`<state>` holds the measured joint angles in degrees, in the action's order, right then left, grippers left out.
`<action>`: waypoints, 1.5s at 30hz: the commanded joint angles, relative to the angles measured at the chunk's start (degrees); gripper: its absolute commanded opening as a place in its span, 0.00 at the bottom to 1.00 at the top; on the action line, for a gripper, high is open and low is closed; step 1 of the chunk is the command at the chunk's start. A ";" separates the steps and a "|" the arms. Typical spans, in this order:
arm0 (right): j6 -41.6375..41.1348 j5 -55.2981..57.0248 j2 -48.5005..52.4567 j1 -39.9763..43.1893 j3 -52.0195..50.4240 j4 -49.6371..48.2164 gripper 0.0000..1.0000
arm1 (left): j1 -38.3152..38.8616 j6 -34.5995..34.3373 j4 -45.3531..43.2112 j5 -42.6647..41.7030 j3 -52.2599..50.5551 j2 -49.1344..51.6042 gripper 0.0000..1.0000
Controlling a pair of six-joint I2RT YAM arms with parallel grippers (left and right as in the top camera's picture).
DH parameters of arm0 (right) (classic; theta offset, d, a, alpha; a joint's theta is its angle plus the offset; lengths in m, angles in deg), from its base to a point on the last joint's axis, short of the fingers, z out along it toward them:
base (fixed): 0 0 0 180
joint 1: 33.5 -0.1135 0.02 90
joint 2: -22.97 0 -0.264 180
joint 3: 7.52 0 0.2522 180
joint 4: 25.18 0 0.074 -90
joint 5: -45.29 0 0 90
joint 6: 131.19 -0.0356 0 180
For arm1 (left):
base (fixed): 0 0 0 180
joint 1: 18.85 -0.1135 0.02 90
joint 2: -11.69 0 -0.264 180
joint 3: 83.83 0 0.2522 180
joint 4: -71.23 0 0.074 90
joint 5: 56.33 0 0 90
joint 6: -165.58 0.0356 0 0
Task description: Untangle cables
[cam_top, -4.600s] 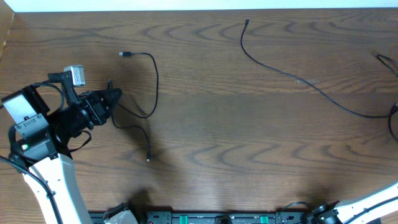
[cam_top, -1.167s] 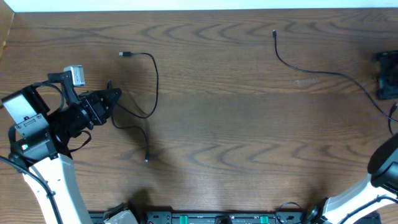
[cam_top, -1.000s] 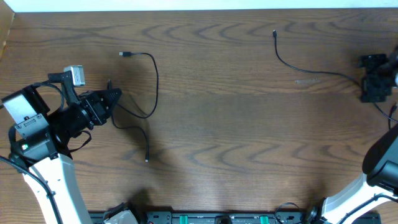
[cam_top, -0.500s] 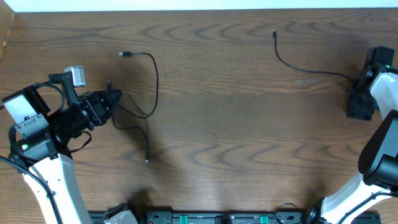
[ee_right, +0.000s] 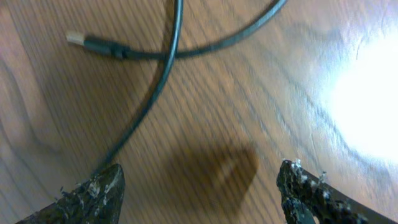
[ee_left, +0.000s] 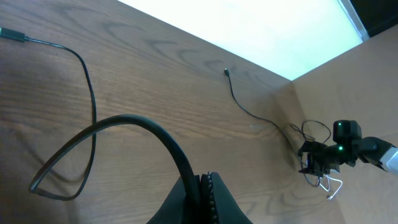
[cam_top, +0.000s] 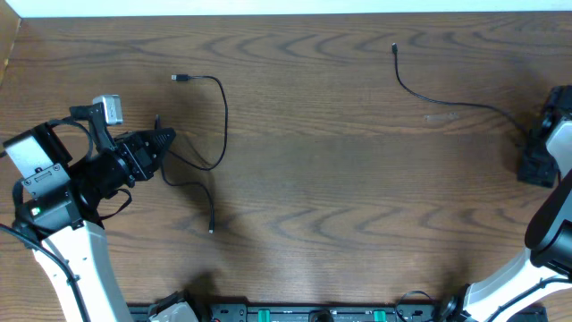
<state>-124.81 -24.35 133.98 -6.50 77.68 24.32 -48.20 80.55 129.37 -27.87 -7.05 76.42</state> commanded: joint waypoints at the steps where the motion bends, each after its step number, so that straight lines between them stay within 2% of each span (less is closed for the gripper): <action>1: 2.73 2.21 0.87 1.40 -0.59 -1.05 0.74 | 0.17 1.03 -0.02 -0.33 0.20 -0.11 0.07; 5: 5.55 2.21 1.79 2.21 -0.61 -3.34 0.65 | 0.17 1.01 0.00 -0.33 0.20 -0.11 0.07; 16: 6.60 2.01 9.05 2.69 -0.61 -4.81 0.60 | 0.17 1.01 0.00 -0.33 0.20 -0.11 0.08; 18: 6.67 1.99 10.14 2.71 -0.61 -4.96 0.49 | 0.17 1.01 0.00 -0.33 0.20 -0.11 0.07; 19: 6.91 1.95 10.43 2.73 -0.61 -4.98 0.40 | 0.17 1.01 0.00 -0.33 0.20 -0.11 0.07; 20: 7.50 1.55 10.84 2.75 -0.61 -5.25 0.06 | 0.17 1.01 -0.02 -0.33 0.20 -0.11 0.07; 21: 7.52 1.33 10.91 2.80 -0.61 -5.25 0.01 | 0.17 1.01 -0.04 -0.31 0.20 -0.11 0.08; 30: 14.08 -3.91 10.71 3.02 -0.48 -5.62 0.01 | 0.17 1.01 -0.04 -0.31 0.20 -0.11 0.07; 34: 18.18 -12.15 8.52 3.02 0.07 -6.49 0.01 | 0.17 1.01 -0.02 -0.33 0.20 -0.11 0.07; 39: 32.28 -28.92 3.30 2.89 0.50 -12.96 0.01 | 0.17 1.01 0.02 -0.33 0.20 -0.11 0.07; 42: 46.71 -43.34 0.02 2.16 0.50 -15.69 0.01 | 0.17 1.03 0.09 -0.31 0.20 -0.11 0.07; 45: 52.43 -50.49 -1.73 -0.42 0.50 -13.53 0.01 | 0.17 1.03 0.07 -0.31 0.20 -0.11 0.07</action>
<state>-85.60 -58.99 136.27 -4.18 78.47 9.48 -48.20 80.55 129.46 -27.87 -7.05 76.42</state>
